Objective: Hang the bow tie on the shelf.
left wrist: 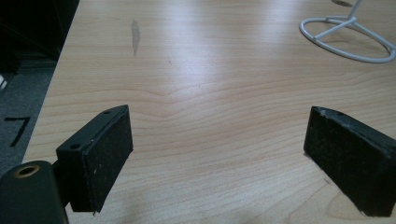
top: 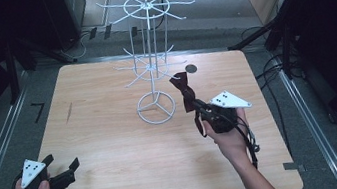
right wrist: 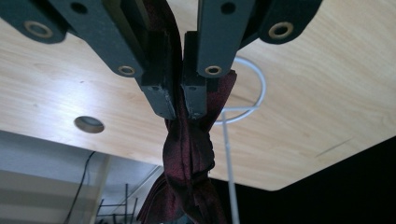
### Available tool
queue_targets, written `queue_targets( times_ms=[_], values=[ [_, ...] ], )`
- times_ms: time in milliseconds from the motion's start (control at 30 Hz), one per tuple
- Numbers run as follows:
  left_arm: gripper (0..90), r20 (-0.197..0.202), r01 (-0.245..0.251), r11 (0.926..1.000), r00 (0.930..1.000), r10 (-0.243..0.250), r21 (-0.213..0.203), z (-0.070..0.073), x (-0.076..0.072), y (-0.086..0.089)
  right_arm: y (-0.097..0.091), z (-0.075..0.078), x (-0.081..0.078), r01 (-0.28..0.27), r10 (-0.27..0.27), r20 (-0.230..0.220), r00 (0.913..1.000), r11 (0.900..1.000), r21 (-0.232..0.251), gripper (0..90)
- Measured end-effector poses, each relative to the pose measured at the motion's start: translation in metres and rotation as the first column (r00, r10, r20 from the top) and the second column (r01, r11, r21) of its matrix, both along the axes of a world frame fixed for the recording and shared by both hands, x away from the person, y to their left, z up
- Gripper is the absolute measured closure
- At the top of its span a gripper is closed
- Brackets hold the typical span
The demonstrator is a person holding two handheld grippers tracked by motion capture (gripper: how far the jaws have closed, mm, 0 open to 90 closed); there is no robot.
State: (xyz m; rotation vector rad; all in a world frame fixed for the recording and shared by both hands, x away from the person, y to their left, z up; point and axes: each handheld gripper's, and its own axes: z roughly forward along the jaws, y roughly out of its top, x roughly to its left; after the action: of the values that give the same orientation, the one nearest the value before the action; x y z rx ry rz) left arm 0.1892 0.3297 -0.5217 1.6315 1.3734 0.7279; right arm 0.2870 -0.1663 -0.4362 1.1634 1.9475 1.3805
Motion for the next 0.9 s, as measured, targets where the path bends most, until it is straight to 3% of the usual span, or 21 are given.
queue_targets(
  times_ms=[133, 400, 733, 900],
  values=[
    [8.6, 0.001, -0.004, 1.0000, 1.0000, 0.004, 0.002, 0.000, 0.000, -0.001, -0.003, 0.010, 0.002, 0.042, -0.042, 0.021, 0.9989, 0.9988, 0.026, 85.0],
    [8.6, 0.004, -0.001, 1.0000, 1.0000, 0.001, 0.001, 0.000, 0.000, 0.000, 0.006, 0.024, 0.001, 0.068, -0.071, 0.078, 0.9945, 0.9971, 0.033, 84.7],
    [8.6, 0.004, -0.001, 1.0000, 1.0000, 0.001, -0.004, 0.000, 0.000, 0.000, 0.023, 0.029, -0.012, 0.106, -0.093, 0.180, 0.9792, 0.9923, -0.064, 84.1],
    [8.6, 0.003, 0.000, 1.0000, 1.0000, 0.000, -0.001, 0.000, 0.000, 0.000, 0.031, 0.026, -0.017, 0.105, -0.079, 0.218, 0.9728, 0.9879, -0.114, 84.1]
  ],
)
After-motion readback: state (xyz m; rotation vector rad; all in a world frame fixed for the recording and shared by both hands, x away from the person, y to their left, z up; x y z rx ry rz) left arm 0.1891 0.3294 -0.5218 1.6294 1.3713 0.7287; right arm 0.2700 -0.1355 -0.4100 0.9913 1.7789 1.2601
